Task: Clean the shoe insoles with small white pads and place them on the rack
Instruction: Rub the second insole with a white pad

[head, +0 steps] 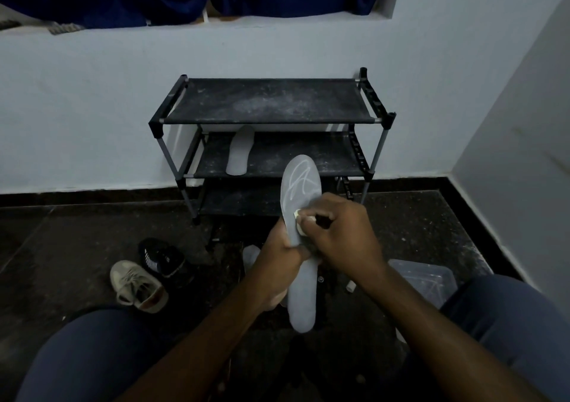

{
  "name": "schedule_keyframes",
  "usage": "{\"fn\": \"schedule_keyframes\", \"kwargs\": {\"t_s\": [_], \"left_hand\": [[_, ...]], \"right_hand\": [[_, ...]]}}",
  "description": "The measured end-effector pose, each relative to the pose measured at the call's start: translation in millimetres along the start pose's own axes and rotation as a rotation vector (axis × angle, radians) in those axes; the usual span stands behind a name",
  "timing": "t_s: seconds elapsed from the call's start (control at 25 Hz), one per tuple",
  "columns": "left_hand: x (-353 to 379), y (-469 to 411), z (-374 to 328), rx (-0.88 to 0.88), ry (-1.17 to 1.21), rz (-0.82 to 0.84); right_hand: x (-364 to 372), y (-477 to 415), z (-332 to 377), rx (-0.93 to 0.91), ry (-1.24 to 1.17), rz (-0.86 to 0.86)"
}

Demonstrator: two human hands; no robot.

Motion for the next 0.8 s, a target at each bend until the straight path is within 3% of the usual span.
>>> {"fn": "schedule_keyframes", "kwargs": {"t_s": [0.24, 0.4, 0.6, 0.8], "left_hand": [[2.0, -0.1, 1.7, -0.025, 0.046, 0.076], [-0.1, -0.9, 1.0, 0.008, 0.021, 0.033], [2.9, 1.5, 2.9, -0.037, 0.070, 0.081], [0.0, 1.0, 0.7, -0.007, 0.059, 0.025]], "right_hand": [[-10.3, -5.6, -8.3, 0.044, 0.097, -0.120], [-7.1, -0.1, -5.5, 0.012, 0.060, -0.006], [-14.3, -6.3, -11.2, 0.056, 0.106, -0.129], [-8.8, -0.8, -7.7, 0.042, 0.064, 0.050]]}}
Point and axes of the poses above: each hand's wrist, its own y-axis away from the middle knuckle, its own x-axis out of the palm, z = x × y, the point moved 1 cm from there along -y, towards the middle knuckle, and after that the axes turned 14 degrees about -x, right-handed, at the moved point
